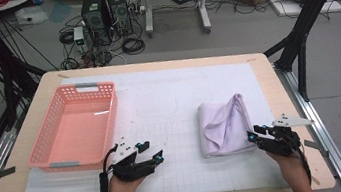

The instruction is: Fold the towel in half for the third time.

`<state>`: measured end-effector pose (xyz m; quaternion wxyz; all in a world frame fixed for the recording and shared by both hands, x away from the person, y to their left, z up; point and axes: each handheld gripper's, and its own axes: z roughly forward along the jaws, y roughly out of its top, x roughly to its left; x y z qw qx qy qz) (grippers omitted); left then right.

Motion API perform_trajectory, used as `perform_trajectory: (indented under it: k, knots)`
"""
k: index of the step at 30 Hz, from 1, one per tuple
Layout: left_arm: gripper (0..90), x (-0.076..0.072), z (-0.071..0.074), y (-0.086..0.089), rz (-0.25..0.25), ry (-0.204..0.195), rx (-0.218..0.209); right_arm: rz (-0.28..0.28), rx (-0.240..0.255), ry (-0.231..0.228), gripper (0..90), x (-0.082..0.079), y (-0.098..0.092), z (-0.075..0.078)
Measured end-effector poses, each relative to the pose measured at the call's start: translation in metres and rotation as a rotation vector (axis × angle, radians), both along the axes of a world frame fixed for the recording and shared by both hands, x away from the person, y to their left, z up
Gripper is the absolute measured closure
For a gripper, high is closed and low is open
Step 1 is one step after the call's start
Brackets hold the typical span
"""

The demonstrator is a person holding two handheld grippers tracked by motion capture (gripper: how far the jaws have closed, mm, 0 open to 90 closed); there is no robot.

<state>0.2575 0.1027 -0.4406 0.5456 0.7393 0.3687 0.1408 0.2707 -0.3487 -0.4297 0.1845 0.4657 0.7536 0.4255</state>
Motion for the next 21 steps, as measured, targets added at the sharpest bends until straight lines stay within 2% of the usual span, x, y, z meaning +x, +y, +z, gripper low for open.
perform_trajectory:
  k: [1,2,3,5,6,7,8,9,13,15,18,21]
  knots:
    - [39.5,0.0,0.0,0.0,0.0,-0.001,0.001,-0.003,-0.009,0.014,63.4,0.004,0.001,-0.005]
    - [39.6,0.0,0.0,0.0,0.0,0.0,0.0,0.015,-0.004,0.04,76.7,0.006,0.0,-0.009]
    - [39.5,0.0,0.0,0.0,0.002,0.002,-0.004,0.023,-0.006,0.054,79.8,0.005,0.0,-0.011]
    - [39.6,0.0,0.0,0.002,0.002,-0.001,-0.007,-0.003,-0.022,0.076,81.3,0.002,-0.002,-0.008]
    - [39.6,0.0,0.0,0.002,0.007,0.001,-0.01,-0.022,-0.025,0.097,80.0,0.0,-0.004,-0.006]
    - [39.6,0.0,0.001,0.003,0.008,0.002,-0.011,-0.033,-0.023,0.114,72.6,-0.003,-0.005,-0.004]
    - [39.6,0.0,0.001,0.003,0.013,0.002,-0.011,-0.053,-0.037,0.105,65.4,-0.005,-0.006,-0.002]
    - [39.6,0.0,0.001,0.004,0.013,0.003,-0.014,-0.06,-0.048,0.086,64.8,-0.008,-0.007,0.0]
    - [39.5,0.0,0.002,0.005,0.018,0.001,-0.02,-0.053,-0.002,-0.013,60.0,-0.012,-0.005,0.015]
    - [39.5,0.0,0.002,0.006,0.023,0.001,-0.021,-0.04,0.032,-0.037,59.6,-0.006,0.002,0.023]
    - [39.6,0.0,0.001,0.007,0.024,0.004,-0.025,-0.01,0.059,-0.036,55.8,0.007,0.016,0.029]
    - [39.6,0.001,0.0,0.007,0.021,0.009,-0.022,0.01,0.08,-0.02,47.7,0.025,0.033,0.031]
